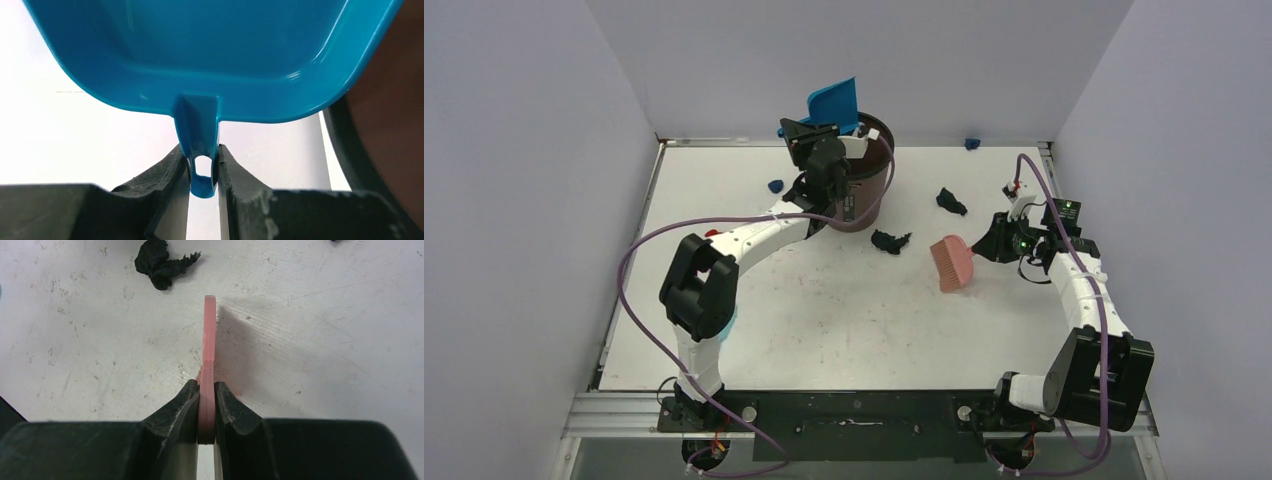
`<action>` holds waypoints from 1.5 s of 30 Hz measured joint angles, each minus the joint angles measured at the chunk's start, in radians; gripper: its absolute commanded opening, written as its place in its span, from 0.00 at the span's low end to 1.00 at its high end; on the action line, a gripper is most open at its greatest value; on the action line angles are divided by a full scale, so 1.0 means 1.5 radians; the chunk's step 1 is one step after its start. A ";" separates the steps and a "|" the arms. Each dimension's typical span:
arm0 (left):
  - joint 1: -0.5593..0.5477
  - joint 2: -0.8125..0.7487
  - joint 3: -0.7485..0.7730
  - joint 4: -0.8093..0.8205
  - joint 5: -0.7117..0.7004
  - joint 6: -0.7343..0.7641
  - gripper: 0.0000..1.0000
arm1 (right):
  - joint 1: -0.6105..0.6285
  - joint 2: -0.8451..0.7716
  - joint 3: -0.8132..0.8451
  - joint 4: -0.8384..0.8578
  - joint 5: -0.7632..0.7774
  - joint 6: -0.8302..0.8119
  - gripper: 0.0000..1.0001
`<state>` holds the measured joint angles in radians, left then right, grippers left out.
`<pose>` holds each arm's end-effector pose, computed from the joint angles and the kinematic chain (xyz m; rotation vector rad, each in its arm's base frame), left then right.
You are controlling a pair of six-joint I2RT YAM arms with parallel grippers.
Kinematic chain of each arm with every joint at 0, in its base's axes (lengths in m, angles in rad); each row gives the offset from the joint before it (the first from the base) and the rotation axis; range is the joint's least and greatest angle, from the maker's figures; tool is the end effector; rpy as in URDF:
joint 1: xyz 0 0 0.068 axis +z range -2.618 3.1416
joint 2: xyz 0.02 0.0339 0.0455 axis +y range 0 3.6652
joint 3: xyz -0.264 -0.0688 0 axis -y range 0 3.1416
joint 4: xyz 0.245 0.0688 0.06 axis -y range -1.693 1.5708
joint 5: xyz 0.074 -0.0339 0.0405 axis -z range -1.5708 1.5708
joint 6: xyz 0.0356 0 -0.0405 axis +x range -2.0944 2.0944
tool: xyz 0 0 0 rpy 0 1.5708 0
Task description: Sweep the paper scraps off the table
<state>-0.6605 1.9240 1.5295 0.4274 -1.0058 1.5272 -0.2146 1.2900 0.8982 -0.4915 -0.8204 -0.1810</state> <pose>0.3766 -0.2545 0.3255 0.9535 1.4651 1.4182 0.2582 -0.0296 0.2531 -0.3066 2.2135 0.7862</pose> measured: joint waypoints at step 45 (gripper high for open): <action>-0.367 -0.191 -0.280 -0.711 0.472 -1.181 0.03 | -0.001 0.013 0.006 -0.001 0.001 -0.006 0.05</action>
<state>-1.2114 1.6371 1.1099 -0.6384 -0.2977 -0.2436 -0.2165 1.3090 0.9077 -0.4923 -0.8188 -0.1898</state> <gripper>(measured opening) 0.210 0.130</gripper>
